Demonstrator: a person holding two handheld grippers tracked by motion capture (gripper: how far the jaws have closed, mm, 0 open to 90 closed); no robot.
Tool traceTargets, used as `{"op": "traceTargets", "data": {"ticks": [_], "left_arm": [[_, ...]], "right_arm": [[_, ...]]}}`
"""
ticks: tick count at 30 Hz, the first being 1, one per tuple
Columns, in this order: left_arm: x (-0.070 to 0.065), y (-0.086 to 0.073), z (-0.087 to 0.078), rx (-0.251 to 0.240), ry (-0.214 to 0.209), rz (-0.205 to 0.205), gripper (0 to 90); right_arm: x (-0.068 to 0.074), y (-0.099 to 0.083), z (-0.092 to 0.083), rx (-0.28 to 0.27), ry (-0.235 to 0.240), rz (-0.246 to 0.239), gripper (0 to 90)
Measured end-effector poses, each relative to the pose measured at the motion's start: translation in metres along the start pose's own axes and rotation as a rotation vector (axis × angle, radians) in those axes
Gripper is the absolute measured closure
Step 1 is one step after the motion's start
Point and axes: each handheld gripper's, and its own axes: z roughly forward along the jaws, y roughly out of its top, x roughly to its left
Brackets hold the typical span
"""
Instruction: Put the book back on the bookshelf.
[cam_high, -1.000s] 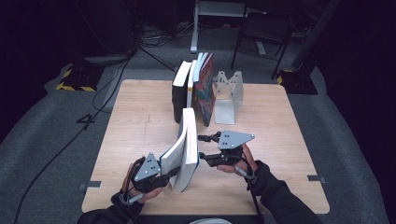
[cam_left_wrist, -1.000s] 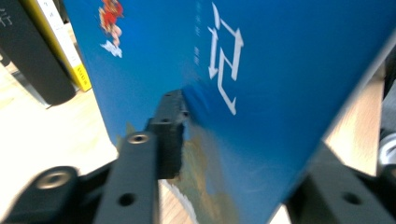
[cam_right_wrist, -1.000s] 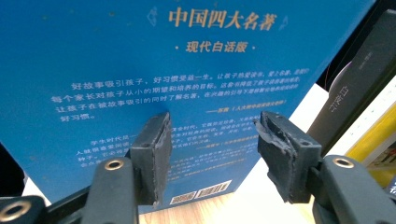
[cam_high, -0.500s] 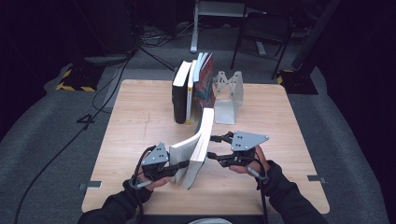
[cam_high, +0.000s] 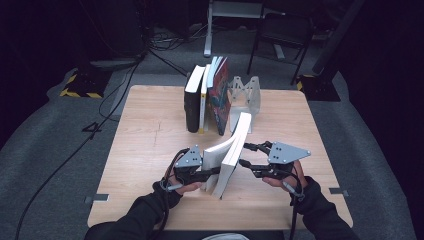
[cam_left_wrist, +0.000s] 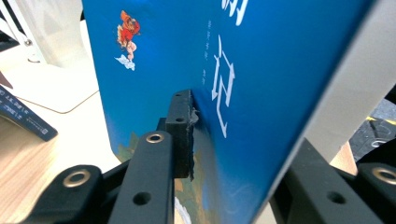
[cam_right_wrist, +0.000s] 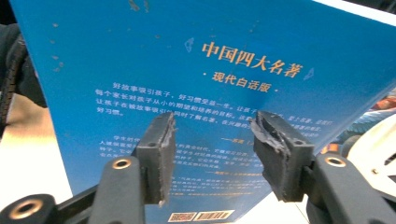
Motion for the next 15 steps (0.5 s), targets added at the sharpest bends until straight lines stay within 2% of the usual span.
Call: {"op": "traceTargets", "data": {"ticks": [4, 7, 10, 15], "left_arm": [[-0.007, 0.002, -0.008, 0.017, 0.013, 0.025, 62.6], [-0.016, 0.000, -0.015, 0.053, 0.020, 0.059, 58.7], [-0.025, -0.005, -0.018, 0.085, 0.025, 0.074, 54.3], [-0.034, -0.009, -0.019, 0.112, 0.053, 0.042, 43.5]], "right_arm": [[0.003, -0.001, 0.000, -0.010, -0.025, 0.002, 46.8], [0.004, -0.003, 0.001, -0.018, -0.024, 0.030, 46.0], [0.006, -0.005, 0.002, -0.008, -0.013, 0.022, 45.6], [0.008, -0.009, 0.005, 0.007, 0.001, 0.034, 44.5]]}}
